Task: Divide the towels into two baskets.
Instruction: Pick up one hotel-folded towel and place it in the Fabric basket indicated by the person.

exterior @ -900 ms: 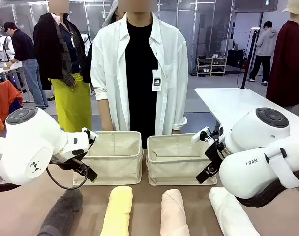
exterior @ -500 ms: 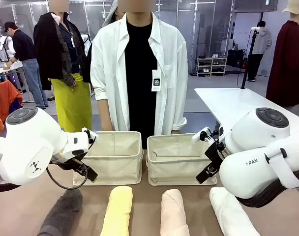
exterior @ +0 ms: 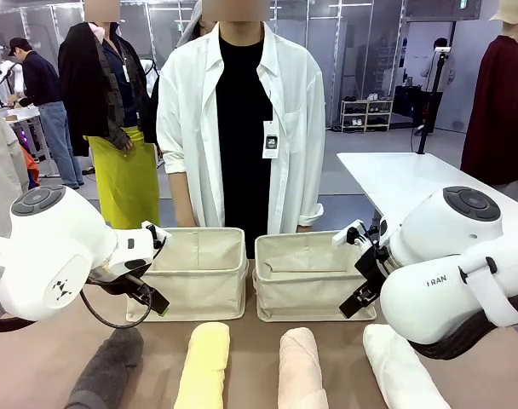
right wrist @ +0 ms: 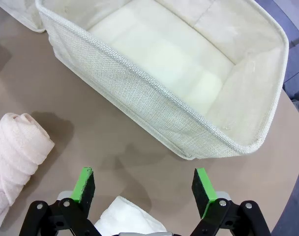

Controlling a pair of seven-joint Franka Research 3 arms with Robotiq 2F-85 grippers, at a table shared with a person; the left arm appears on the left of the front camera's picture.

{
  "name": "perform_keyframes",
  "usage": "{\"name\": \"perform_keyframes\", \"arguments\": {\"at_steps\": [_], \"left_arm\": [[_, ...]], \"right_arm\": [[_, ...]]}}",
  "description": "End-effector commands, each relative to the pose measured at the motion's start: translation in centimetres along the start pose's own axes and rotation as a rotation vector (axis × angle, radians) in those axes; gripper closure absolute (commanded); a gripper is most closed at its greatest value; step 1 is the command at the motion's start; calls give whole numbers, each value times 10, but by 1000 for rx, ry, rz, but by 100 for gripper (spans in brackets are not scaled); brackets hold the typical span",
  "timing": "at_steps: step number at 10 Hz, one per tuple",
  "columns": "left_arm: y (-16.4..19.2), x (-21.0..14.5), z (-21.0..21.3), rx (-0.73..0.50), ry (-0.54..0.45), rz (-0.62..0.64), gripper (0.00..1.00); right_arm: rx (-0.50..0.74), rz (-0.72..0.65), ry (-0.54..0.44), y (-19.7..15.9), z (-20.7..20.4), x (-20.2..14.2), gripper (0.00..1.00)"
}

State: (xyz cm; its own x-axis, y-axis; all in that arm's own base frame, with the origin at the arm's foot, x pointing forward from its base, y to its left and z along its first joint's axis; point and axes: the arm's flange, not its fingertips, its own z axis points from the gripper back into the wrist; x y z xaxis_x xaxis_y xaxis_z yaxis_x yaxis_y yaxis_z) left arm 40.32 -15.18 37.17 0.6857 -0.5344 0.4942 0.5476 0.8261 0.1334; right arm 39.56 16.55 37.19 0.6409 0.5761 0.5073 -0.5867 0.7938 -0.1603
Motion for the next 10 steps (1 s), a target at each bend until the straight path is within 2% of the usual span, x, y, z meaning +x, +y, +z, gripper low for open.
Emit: {"name": "perform_keyframes", "arguments": {"at_steps": [1,3,5,8,10], "left_arm": [[0,0,0,0,0,1,0],[5,6,8,-17,27,-10,0],[24,14,25,-94,48,32,0],[67,8,56,-429,79,100,0],[109,-12,63,-693,-7,260,0]], "right_arm": [[0,0,0,0,0,0,0],[97,-39,-11,-15,28,10,0],[204,-73,-14,-33,45,18,0],[454,-168,-24,-69,62,15,0],[663,-301,-108,-97,69,-2,0]]}}
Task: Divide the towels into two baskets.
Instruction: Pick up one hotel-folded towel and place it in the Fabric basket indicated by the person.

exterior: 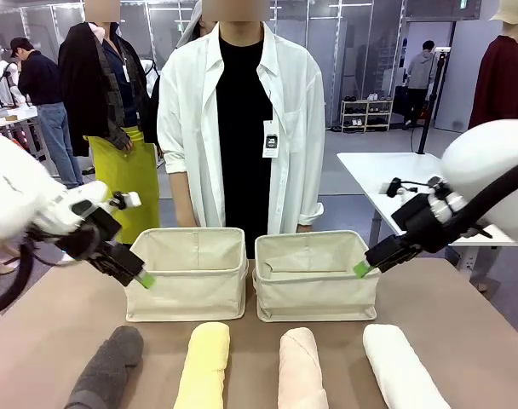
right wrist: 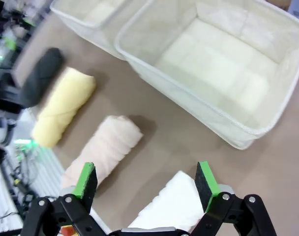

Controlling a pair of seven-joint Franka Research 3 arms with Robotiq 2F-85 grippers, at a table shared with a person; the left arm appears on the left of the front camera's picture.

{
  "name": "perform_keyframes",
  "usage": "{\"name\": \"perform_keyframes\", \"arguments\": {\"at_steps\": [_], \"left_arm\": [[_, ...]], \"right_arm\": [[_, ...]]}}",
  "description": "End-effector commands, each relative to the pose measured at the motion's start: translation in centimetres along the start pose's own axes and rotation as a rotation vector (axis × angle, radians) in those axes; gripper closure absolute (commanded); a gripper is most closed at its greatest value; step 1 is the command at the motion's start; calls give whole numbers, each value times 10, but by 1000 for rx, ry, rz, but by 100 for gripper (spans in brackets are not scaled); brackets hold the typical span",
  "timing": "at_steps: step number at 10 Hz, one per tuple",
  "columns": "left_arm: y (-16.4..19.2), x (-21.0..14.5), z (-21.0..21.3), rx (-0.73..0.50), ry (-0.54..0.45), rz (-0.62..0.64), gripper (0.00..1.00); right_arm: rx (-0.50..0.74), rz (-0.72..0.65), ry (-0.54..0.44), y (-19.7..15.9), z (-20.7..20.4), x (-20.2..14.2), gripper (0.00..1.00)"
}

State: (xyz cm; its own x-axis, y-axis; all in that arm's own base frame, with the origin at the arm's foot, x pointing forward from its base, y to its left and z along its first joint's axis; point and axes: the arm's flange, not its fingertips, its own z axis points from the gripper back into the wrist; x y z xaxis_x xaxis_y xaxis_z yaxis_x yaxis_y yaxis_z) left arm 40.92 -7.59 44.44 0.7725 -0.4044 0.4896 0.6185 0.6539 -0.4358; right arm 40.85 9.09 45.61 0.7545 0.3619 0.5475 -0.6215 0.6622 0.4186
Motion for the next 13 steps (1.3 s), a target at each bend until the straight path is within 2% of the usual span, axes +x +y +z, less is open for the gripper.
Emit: {"name": "perform_keyframes", "arguments": {"at_steps": [1,2,3,5,7,9,10,11,13], "left_arm": [[53,-21,24,-222,-80,149,0],[71,-40,38,-319,-164,199,0],[92,-61,53,-383,-241,242,0],[131,-103,87,-443,-391,325,0],[161,-151,123,-425,-504,388,0],[185,-207,157,-365,-641,501,0],[192,-226,166,-342,-673,543,0],[194,-239,175,-322,-707,571,0],[195,-245,186,-286,-722,598,0]], "right_arm": [[203,-122,-53,-35,13,-20,0],[319,-194,-120,-52,26,-36,0],[381,-258,-180,-71,42,-54,0],[376,-388,-306,-109,81,-98,0],[336,-491,-418,-132,120,-146,0],[284,-601,-549,-146,152,-202,0],[266,-644,-593,-151,162,-224,0],[251,-673,-636,-154,171,-240,0],[212,-689,-661,-155,178,-248,0]]}}
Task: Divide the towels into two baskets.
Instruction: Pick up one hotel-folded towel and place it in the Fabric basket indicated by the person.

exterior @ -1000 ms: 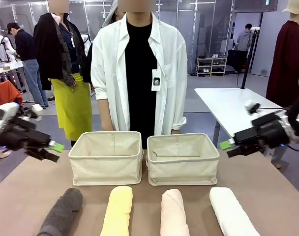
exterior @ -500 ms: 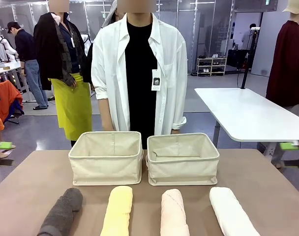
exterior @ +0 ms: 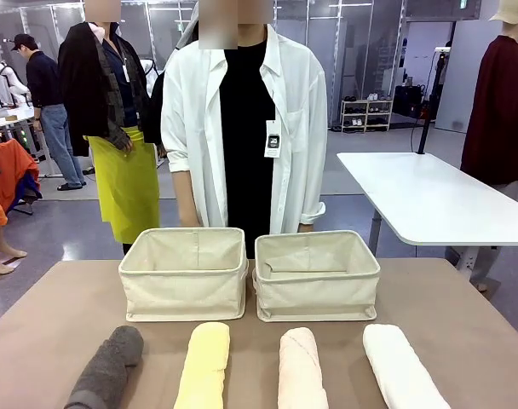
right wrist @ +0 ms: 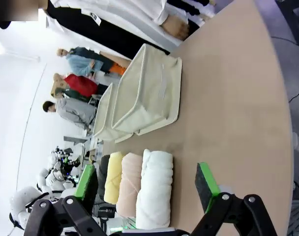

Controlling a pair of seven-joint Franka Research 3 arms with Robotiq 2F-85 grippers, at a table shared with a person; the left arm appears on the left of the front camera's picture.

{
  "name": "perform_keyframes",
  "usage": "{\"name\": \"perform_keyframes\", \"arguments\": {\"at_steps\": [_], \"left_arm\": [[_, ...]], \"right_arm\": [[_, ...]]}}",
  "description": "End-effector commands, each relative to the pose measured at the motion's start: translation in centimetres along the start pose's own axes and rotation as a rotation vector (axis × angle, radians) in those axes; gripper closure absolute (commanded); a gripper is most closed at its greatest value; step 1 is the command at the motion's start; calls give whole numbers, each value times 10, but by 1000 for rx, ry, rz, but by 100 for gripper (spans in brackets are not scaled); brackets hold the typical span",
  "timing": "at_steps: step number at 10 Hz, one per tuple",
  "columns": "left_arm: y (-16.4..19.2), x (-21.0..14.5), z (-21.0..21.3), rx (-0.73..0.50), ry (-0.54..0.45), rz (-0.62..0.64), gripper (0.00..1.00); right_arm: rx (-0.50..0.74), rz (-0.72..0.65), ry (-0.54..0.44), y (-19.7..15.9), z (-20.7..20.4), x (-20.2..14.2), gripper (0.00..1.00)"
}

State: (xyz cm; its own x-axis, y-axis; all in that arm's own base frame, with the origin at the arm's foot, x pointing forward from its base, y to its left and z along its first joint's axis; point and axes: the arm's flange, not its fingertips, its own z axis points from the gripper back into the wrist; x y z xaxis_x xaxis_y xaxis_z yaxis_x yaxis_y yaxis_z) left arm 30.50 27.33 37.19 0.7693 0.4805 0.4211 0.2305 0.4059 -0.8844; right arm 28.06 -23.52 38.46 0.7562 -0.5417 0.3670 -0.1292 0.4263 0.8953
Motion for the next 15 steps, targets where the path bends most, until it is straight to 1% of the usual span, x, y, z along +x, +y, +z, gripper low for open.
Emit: {"name": "perform_keyframes", "arguments": {"at_steps": [1,2,14,15], "left_arm": [[-6,12,-14,13,-7,5,0],[0,0,0,0,0,0,0],[0,0,0,0,0,0,0],[0,0,0,0,0,0,0]], "right_arm": [[3,46,-23,9,-20,-8,0],[0,0,0,0,0,0,0],[1,-4,-5,-1,-3,1,0],[-8,71,53,27,-8,6,0]]}}
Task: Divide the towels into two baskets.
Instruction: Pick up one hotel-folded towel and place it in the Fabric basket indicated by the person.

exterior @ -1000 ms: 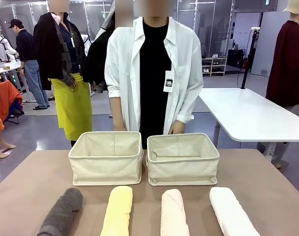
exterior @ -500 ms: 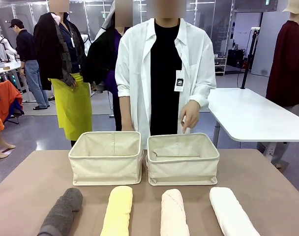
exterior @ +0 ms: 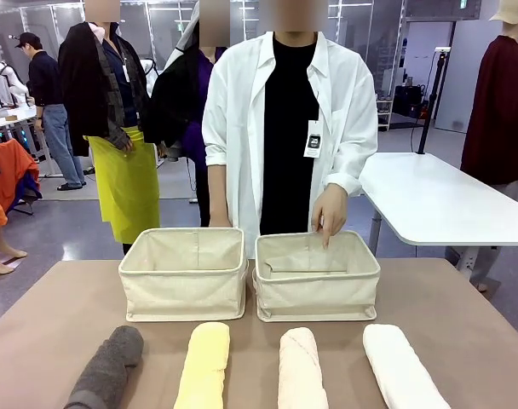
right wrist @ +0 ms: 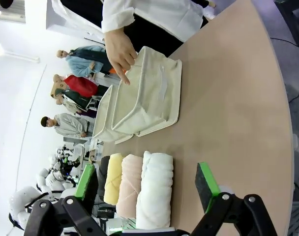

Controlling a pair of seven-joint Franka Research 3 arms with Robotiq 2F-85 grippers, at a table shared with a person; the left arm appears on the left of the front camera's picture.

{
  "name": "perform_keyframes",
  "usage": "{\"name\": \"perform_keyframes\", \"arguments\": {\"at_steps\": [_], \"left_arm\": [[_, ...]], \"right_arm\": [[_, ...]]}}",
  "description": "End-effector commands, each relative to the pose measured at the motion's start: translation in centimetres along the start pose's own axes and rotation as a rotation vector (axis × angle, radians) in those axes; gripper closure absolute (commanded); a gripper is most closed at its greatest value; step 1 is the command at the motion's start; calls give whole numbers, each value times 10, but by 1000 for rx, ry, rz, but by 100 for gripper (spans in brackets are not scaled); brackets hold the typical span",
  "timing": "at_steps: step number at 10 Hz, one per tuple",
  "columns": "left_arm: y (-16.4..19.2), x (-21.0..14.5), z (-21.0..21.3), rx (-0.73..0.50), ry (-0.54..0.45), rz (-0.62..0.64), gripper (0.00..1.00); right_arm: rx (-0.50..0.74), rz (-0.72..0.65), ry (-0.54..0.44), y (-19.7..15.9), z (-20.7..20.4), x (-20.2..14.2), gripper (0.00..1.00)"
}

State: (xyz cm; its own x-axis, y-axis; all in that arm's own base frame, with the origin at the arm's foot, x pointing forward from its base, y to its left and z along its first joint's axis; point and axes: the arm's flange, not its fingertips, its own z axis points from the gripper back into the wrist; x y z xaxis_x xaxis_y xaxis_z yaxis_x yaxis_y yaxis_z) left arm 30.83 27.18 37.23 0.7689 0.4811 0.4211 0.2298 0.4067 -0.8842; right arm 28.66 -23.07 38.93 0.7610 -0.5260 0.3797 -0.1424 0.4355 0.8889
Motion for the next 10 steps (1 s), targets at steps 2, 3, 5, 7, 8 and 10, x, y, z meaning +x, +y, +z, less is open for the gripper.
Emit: {"name": "perform_keyframes", "arguments": {"at_steps": [2,3,5,7,8,10], "left_arm": [[0,-2,3,-1,1,0,0],[0,-2,3,-1,1,0,0],[0,-2,3,-1,1,0,0],[0,-2,3,-1,1,0,0],[0,-2,3,-1,1,0,0],[0,-2,3,-1,1,0,0]], "right_arm": [[-123,177,202,63,-37,10,0],[-185,223,269,81,-58,11,0],[-292,316,436,117,-110,2,0],[-436,426,569,138,-160,-16,0],[-500,476,635,148,-187,-33,0],[-642,484,679,155,-225,-65,0]]}}
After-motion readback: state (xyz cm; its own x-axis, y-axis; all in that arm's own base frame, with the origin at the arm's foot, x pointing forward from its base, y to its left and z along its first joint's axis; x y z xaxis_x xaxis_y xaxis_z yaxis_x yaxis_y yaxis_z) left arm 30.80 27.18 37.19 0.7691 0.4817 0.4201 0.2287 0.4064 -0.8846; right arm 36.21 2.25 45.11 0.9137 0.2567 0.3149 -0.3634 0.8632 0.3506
